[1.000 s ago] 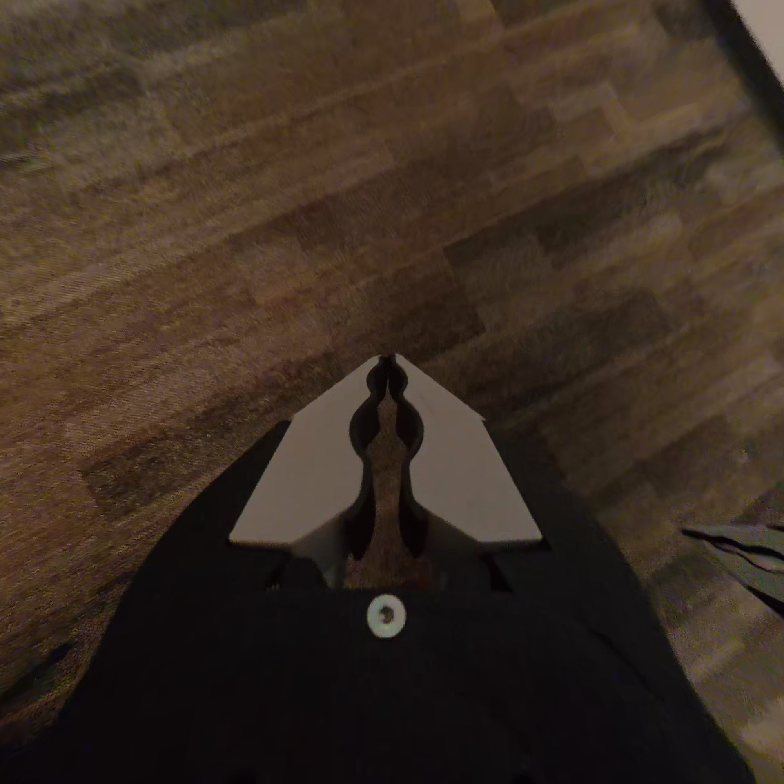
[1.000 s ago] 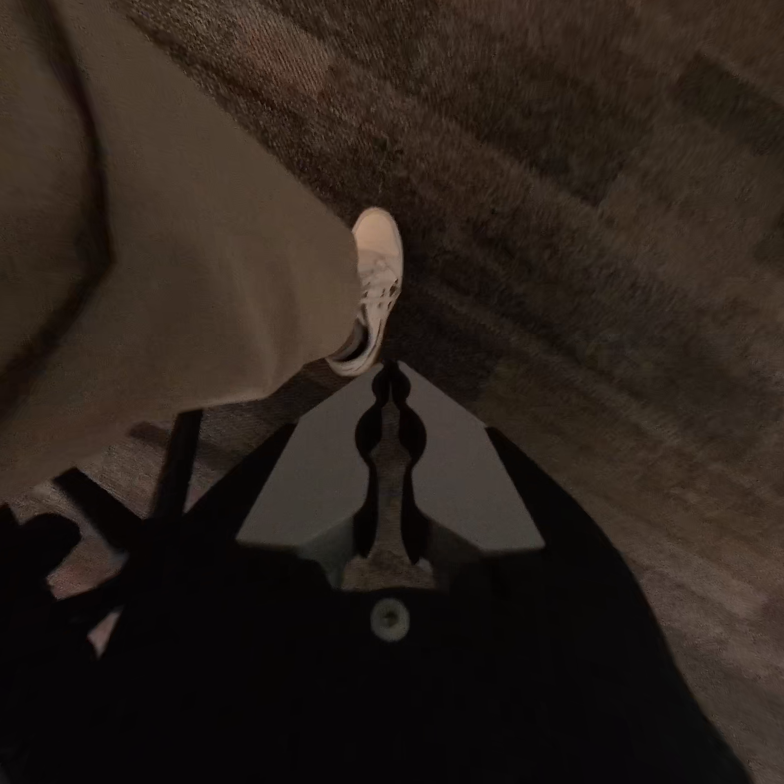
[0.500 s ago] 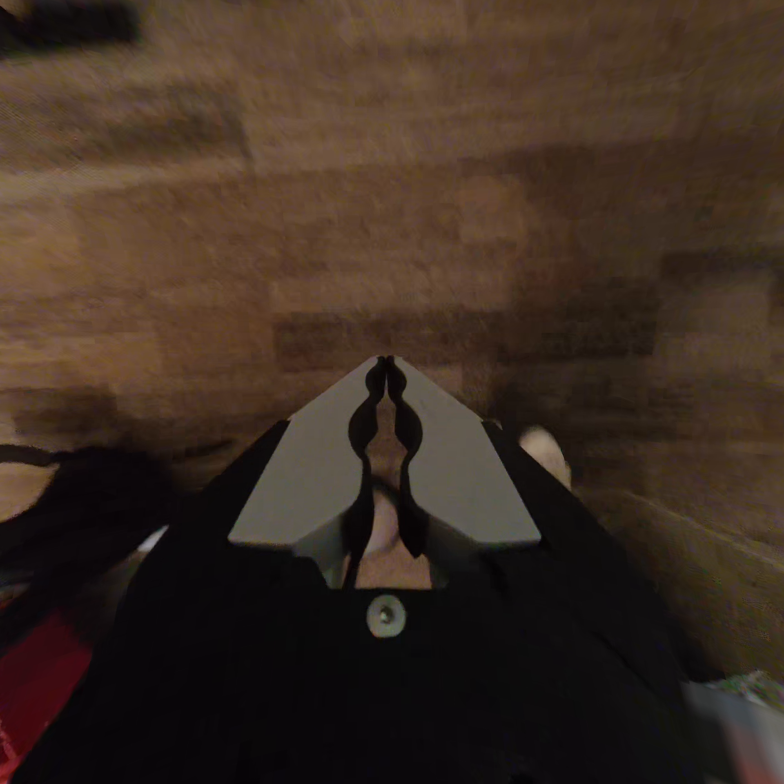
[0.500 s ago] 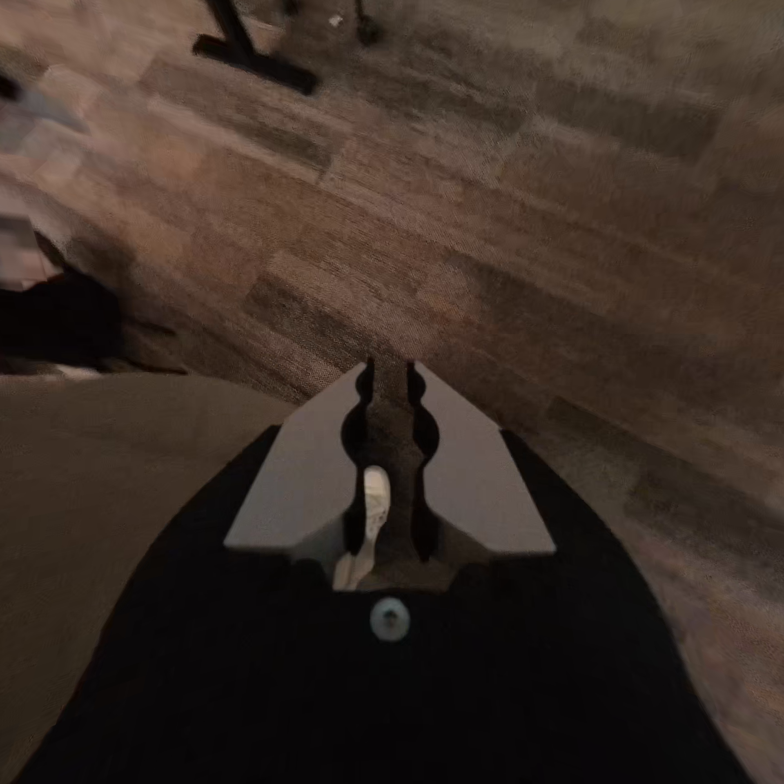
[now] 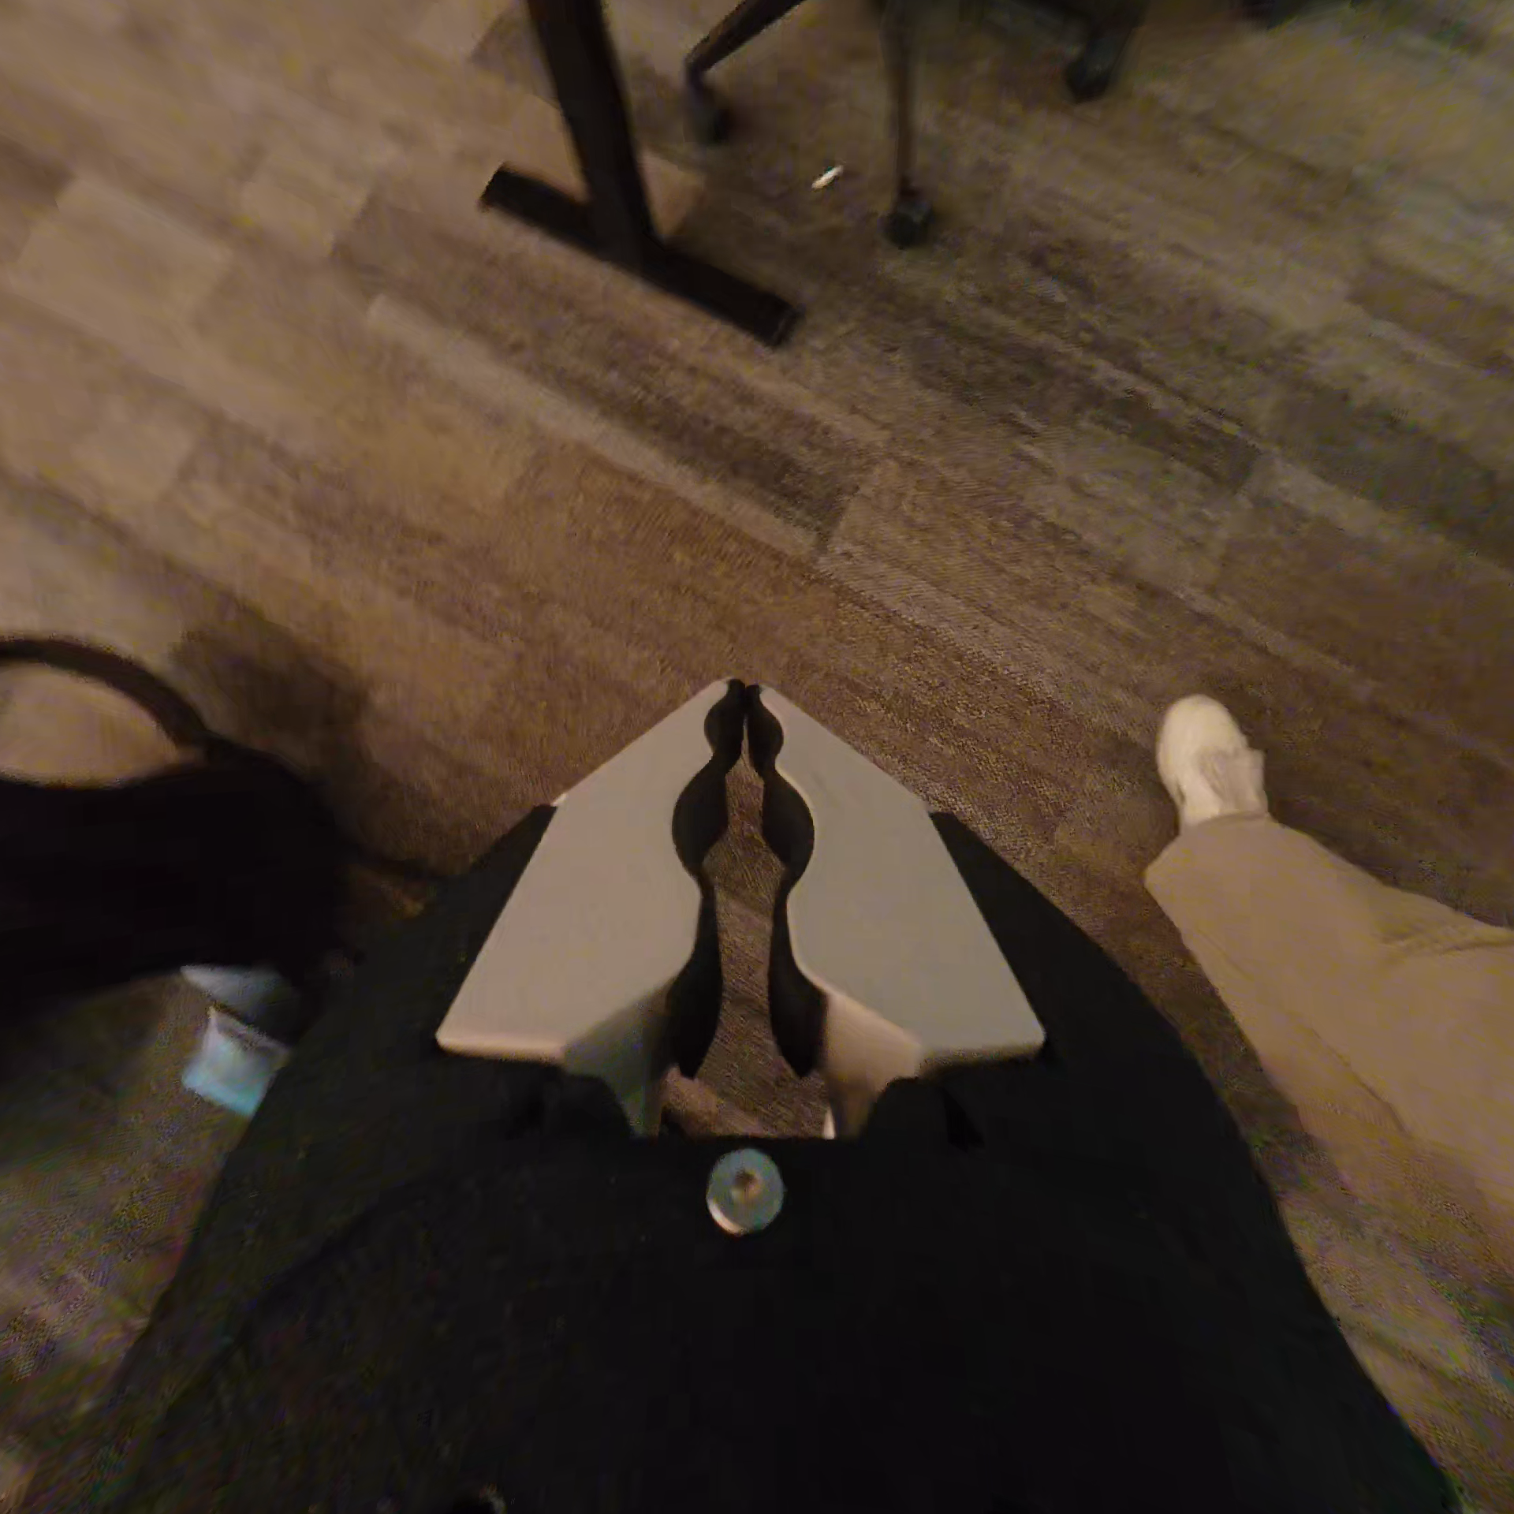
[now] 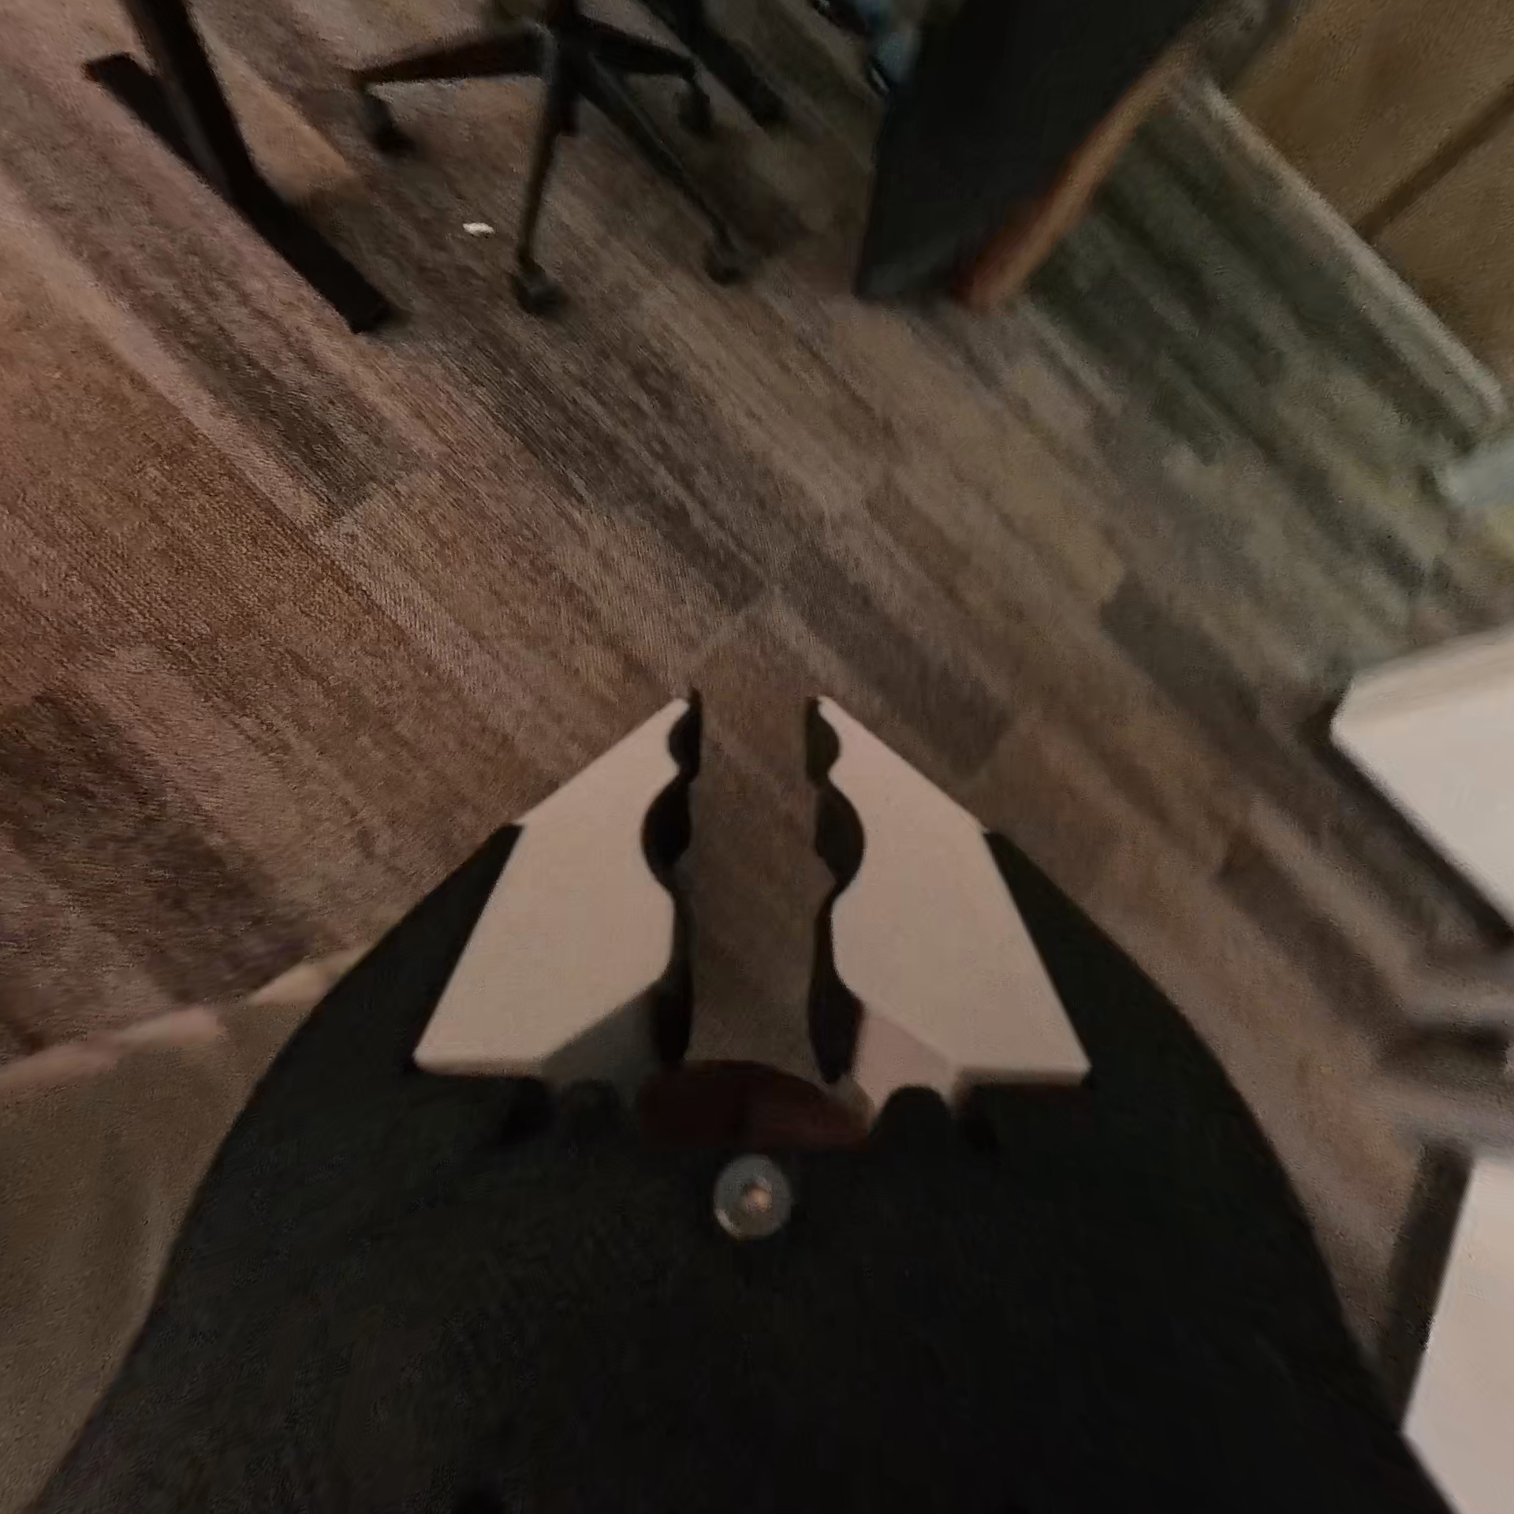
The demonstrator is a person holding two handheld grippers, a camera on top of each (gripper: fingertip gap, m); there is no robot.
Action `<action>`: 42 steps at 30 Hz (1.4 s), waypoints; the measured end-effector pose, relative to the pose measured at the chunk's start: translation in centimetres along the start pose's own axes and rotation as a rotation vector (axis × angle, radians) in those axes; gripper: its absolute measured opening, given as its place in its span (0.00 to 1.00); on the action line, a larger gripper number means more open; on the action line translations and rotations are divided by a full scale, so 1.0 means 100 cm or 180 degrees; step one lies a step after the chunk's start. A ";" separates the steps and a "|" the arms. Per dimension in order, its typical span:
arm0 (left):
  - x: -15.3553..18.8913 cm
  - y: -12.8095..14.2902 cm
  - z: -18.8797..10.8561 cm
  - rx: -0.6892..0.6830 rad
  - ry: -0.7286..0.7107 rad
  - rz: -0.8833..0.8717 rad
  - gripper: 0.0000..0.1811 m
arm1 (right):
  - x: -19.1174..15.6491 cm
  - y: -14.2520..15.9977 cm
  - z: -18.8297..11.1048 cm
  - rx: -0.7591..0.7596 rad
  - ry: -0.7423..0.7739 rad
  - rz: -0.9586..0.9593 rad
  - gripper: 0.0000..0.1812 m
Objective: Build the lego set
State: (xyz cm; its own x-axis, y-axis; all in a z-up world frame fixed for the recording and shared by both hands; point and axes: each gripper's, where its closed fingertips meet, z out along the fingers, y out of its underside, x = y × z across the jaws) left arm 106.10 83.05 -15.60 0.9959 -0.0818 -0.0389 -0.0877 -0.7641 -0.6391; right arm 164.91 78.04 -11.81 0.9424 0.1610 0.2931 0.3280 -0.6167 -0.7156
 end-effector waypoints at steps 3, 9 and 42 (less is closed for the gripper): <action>-0.009 0.026 -0.003 -0.0311 -0.0459 -0.0659 0.00 | -0.002 -0.079 0.095 0.0326 -0.0731 -0.0768 0.17; 0.010 0.040 -0.071 -0.0584 -0.1508 -0.1775 0.05 | -0.105 -0.231 0.222 0.0860 -0.2575 -0.2184 0.06; 0.054 0.109 0.745 0.0364 -0.0565 -0.3896 0.00 | -0.468 -0.228 1.289 -0.1033 -0.2082 -0.6065 0.18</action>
State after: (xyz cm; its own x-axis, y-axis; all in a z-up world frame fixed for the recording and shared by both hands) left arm 112.24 121.95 -80.06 0.4115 0.7399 0.5322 0.8946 -0.2161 -0.3913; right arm 121.77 183.90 -90.90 -0.6078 0.7874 0.1030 0.7743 0.5588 0.2971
